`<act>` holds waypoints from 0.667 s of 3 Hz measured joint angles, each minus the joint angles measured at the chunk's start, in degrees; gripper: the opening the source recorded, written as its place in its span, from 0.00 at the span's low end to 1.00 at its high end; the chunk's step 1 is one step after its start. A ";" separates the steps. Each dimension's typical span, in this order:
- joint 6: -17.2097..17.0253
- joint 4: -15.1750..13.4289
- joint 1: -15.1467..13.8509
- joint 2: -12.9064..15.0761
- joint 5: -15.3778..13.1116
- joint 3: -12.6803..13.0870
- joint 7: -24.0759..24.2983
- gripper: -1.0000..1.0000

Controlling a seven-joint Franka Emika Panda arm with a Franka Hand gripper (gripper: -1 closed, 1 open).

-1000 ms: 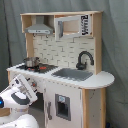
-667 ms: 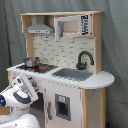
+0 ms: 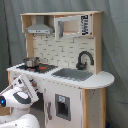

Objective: Play with the kitchen

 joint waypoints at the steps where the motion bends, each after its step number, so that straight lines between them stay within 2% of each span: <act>1: -0.99 0.32 0.25 0.04 0.66 -0.29 -8.27 0.00; 2: -1.13 0.31 0.27 0.15 0.66 -0.27 -14.77 0.00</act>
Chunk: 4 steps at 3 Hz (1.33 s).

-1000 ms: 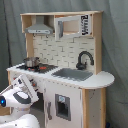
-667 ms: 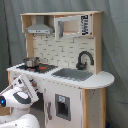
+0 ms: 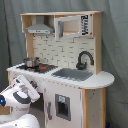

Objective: Play with the kitchen

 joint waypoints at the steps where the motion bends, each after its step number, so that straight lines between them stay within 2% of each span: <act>1: -0.23 -0.02 0.07 0.15 0.00 0.01 -7.04 0.00; 4: -0.89 -0.12 0.28 0.20 0.00 0.01 -28.15 0.00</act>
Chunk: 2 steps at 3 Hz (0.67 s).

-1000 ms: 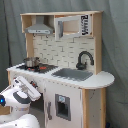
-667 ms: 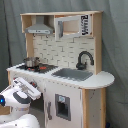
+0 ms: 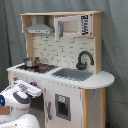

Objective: Play with the kitchen

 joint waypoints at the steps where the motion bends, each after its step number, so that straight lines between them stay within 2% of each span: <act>1: -0.01 -0.08 0.03 0.00 0.00 0.01 -6.00 0.00; 2: -0.03 -0.14 0.07 0.00 0.00 0.01 -11.85 0.00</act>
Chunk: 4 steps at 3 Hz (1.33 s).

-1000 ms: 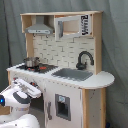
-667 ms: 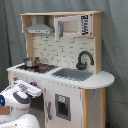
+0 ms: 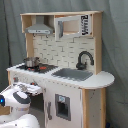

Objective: Play with the kitchen

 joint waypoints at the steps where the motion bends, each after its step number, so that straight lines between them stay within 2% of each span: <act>1: -0.72 0.04 0.15 0.18 0.02 -0.01 -3.99 0.00; 2: -0.85 0.04 0.18 0.18 0.02 0.01 -3.97 1.00; 3: -2.96 0.13 3.29 0.79 0.12 -2.52 2.80 1.00; 4: -6.34 0.13 7.46 0.79 0.12 -4.65 2.85 1.00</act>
